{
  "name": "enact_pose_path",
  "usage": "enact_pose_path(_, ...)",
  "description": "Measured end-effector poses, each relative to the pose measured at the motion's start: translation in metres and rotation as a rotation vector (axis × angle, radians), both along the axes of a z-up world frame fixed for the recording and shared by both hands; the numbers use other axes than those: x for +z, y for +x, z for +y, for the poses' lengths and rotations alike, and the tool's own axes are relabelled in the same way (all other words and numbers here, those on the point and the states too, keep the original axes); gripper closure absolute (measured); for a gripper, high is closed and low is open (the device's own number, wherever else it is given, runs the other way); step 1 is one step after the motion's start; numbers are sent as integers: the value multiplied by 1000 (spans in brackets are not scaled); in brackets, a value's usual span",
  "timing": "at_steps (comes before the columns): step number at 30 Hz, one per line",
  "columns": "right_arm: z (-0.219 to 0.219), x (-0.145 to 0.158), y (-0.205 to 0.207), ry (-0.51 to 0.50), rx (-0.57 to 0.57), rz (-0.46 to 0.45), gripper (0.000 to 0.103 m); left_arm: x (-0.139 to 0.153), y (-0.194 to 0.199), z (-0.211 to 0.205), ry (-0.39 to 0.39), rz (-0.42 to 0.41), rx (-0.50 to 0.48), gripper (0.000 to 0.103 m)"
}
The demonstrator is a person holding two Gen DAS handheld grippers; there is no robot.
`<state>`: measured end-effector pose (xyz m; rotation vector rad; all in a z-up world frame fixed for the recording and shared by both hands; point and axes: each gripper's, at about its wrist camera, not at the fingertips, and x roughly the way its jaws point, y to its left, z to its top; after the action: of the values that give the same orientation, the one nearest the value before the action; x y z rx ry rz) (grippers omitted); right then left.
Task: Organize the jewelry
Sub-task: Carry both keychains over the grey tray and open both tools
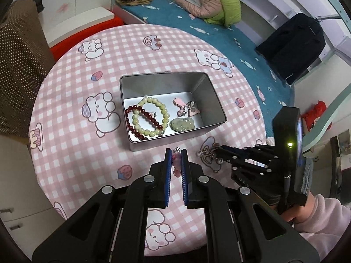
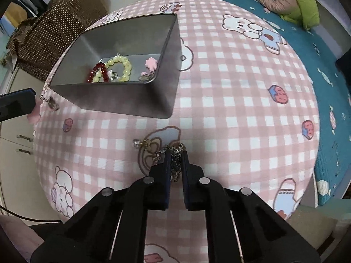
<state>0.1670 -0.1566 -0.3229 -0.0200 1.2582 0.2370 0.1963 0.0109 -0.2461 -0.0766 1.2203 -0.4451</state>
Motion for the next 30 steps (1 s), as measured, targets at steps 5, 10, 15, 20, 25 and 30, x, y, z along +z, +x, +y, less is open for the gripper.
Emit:
enact_pose_path(5, -17, 32, -5, 58, -31, -61, 99, 3, 1, -5, -12, -12, -7, 94)
enact_pose_path(10, -27, 75, -4, 107, -64, -133, 99, 20, 5, -6, -57, -44, -3, 94)
enact_pose_path(15, -27, 110, 8, 165, -79, -197, 99, 38, 18, -7, -88, -92, 15, 94)
enact_pose_path(20, -11, 144, 20, 173, -27, -283, 99, 49, 29, -8, -114, -116, 28, 94)
enact_pose_path(25, -1, 162, 35, 216, 20, -333, 99, 53, 39, -7, -129, -123, 48, 94)
enact_pose_path(30, 13, 149, 51, 207, 73, -308, 99, 45, 51, -9, -133, -96, 62, 94)
